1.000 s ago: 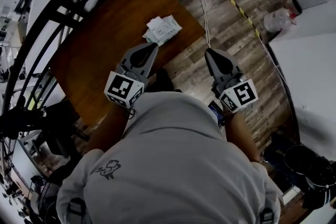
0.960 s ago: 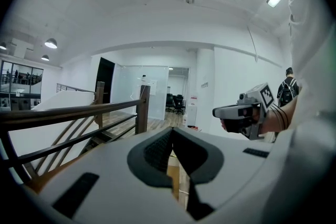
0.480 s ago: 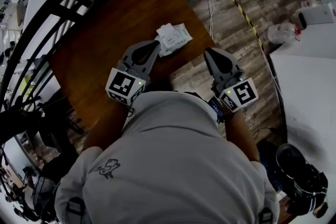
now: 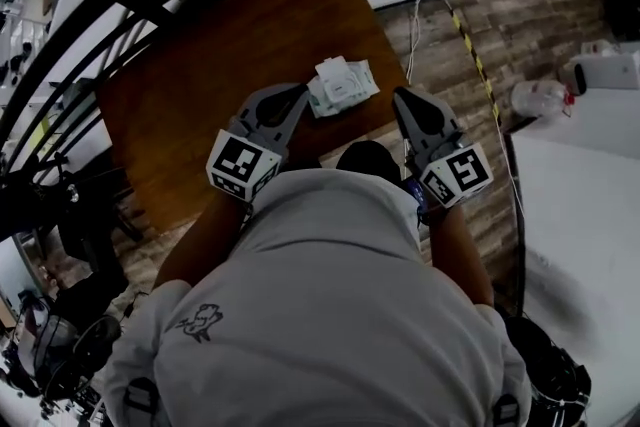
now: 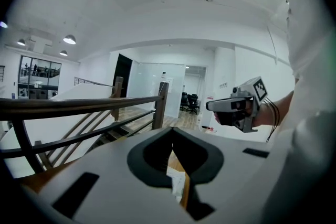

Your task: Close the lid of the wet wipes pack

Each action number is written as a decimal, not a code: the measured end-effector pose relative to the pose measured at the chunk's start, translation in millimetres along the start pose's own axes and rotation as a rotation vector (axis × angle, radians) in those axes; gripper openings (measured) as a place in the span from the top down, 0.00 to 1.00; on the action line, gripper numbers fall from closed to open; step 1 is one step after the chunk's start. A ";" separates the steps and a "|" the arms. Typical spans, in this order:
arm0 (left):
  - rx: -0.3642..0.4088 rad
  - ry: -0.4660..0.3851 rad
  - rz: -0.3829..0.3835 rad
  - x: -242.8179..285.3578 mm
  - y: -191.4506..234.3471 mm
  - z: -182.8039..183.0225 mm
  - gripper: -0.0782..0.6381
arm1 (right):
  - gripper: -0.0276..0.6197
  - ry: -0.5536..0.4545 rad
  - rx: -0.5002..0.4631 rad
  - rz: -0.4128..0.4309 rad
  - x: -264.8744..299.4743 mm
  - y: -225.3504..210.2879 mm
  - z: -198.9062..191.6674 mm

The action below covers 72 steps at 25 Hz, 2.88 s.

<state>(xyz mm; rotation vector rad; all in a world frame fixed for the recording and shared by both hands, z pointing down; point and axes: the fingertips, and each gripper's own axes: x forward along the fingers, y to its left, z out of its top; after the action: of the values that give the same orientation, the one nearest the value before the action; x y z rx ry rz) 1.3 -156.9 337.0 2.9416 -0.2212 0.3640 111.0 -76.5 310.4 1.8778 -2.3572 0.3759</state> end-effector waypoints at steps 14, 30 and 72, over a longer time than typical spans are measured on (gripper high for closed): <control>-0.038 0.031 0.170 2.1 17.0 -2.0 0.87 | 0.91 0.022 -0.036 0.204 41.5 -28.5 4.2; -0.173 0.094 0.497 31.8 32.2 -48.0 0.87 | 0.90 0.150 -0.065 0.512 84.7 -87.6 -36.7; -0.481 0.337 0.546 82.4 36.6 -256.1 0.87 | 0.82 0.577 0.105 0.749 168.2 -103.1 -240.2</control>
<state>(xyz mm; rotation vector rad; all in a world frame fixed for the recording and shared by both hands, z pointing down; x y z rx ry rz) 15.8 -155.5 608.1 2.2654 -0.9208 0.7461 154.8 -195.1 594.3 0.6690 -2.5093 0.9557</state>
